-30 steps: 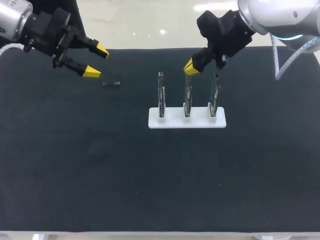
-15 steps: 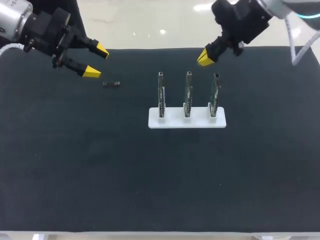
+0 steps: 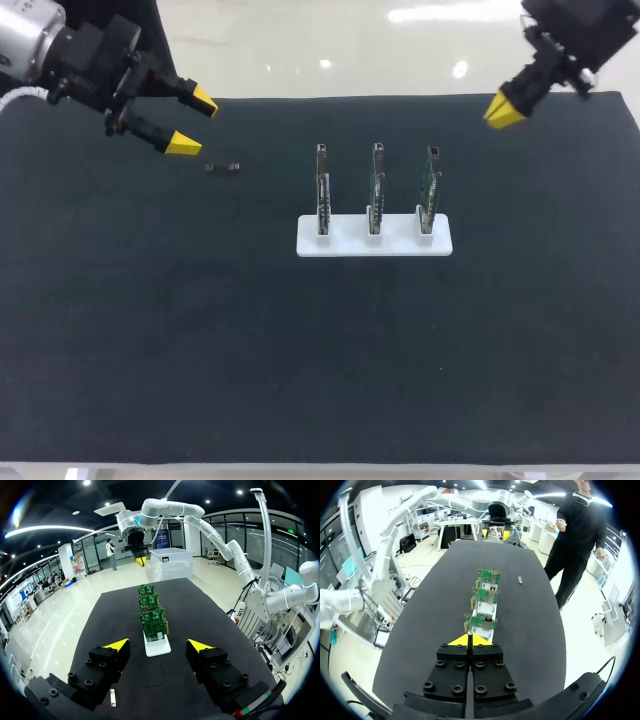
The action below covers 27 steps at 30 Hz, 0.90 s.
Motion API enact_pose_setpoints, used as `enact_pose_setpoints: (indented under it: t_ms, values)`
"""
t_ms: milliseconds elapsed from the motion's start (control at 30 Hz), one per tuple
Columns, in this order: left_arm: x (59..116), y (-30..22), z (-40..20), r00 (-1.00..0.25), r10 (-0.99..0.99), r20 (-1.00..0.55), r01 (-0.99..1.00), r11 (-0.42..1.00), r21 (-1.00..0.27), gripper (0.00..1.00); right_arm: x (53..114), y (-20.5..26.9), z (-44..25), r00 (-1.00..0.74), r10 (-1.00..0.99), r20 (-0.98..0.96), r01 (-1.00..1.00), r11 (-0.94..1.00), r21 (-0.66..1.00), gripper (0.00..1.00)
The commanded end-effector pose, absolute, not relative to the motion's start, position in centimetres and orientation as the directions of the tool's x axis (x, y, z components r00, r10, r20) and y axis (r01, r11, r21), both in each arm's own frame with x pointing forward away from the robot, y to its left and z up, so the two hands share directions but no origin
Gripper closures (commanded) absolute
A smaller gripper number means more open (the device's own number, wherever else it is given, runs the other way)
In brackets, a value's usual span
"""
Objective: Pick up the optical module with the left hand, and insert it into the network port with the right hand.
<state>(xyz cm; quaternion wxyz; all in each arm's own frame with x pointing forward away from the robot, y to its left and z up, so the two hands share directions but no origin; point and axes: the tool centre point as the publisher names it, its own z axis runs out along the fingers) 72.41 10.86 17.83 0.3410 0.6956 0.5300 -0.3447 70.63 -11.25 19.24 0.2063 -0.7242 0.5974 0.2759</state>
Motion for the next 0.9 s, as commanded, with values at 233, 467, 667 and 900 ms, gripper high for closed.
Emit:
enact_pose_setpoints:
  t_ms: [233, 467, 667, 900]
  values:
    - [72.5, 10.8, 17.9, 0.2, 0.505, -0.84, 0.972, -0.208, 0.106, 0.0, 70.7, -15.3, 19.7, 0.181, -0.733, -0.656, -0.965, -0.26, 0.024, 1.0]
    - [72.5, 10.8, 17.9, 0.2, 0.505, -0.84, 0.972, -0.208, 0.106, 0.0, 71.0, -16.0, 19.4, 0.164, -0.751, -0.639, -0.974, -0.226, 0.016, 1.0]
    - [72.5, 10.8, 17.9, 0.2, 0.505, -0.84, 0.972, -0.208, 0.106, 0.0, 71.1, -16.5, 19.2, 0.07, -0.744, -0.664, -0.989, -0.138, 0.05, 1.0]
    - [72.5, 10.8, 17.9, 0.2, 0.505, -0.84, 0.972, -0.208, 0.106, 0.0, 71.2, -16.6, 19.2, 0.045, -0.757, -0.652, -0.994, -0.101, 0.048, 1.0]
